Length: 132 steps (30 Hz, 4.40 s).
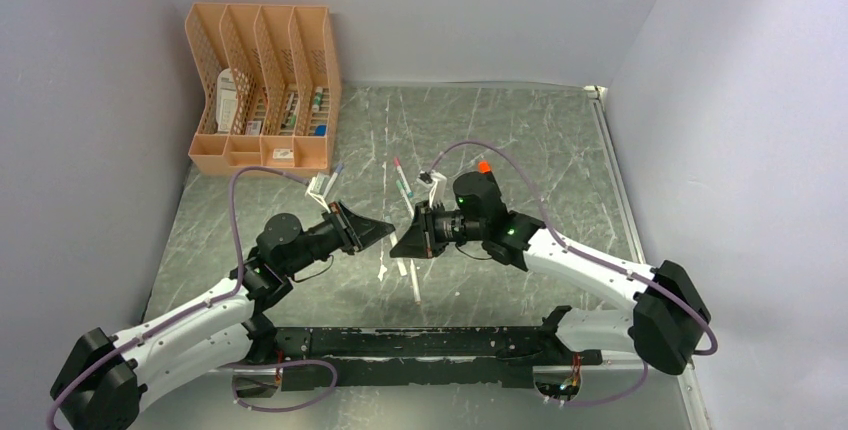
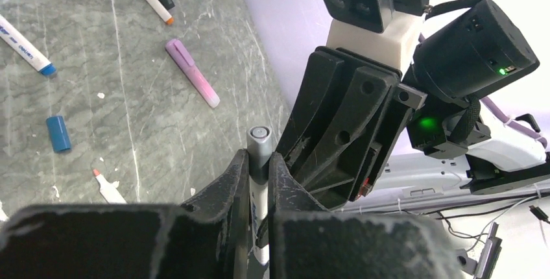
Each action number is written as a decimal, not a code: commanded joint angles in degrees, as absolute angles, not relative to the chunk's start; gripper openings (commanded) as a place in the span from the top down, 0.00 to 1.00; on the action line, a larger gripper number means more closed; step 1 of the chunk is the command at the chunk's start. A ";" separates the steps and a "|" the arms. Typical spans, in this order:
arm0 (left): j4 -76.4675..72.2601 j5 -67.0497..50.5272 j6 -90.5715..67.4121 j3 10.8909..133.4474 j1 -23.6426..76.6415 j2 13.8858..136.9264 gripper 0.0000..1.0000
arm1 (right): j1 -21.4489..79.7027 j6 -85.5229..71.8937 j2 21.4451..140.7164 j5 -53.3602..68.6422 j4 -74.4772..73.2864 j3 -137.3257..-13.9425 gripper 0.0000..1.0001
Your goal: Open the pen caps
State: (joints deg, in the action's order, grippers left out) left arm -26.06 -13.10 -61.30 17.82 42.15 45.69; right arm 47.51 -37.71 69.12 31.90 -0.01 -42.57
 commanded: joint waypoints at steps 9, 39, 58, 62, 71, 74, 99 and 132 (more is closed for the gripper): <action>-24.99 -11.76 -59.40 19.83 42.23 45.21 0.57 | 50.17 -37.27 69.76 32.44 0.75 -41.87 1.00; -10.81 -14.02 -45.43 47.28 23.49 68.35 0.93 | 58.66 -48.87 53.98 23.58 -1.03 -27.25 1.00; 4.39 -18.55 -42.50 42.07 32.08 70.64 0.93 | 57.73 -46.10 76.36 -2.84 -19.24 -38.61 1.00; 4.11 -18.13 -42.90 41.23 32.81 70.31 0.93 | 56.70 -44.76 79.85 -3.75 -19.81 -40.85 1.00; 3.51 -17.41 -43.07 42.00 35.02 73.06 0.93 | 55.94 -43.66 83.52 -2.13 -18.08 -41.56 0.88; 3.51 -16.93 -42.92 42.96 35.90 75.11 0.93 | 55.94 -43.77 83.94 -1.43 -17.27 -41.00 0.84; 15.45 -7.85 -39.15 63.87 44.28 99.29 0.89 | 52.60 -42.05 69.10 -4.70 -27.44 -40.95 0.69; 19.58 -3.35 -44.74 66.30 47.31 106.71 0.66 | 47.73 -40.08 61.28 -1.69 -29.49 -36.56 0.69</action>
State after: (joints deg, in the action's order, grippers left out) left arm 17.87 -5.30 -44.18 65.84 46.78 107.44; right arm 48.05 -40.82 62.06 -1.96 -29.89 -37.17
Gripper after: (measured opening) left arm 0.334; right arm 0.310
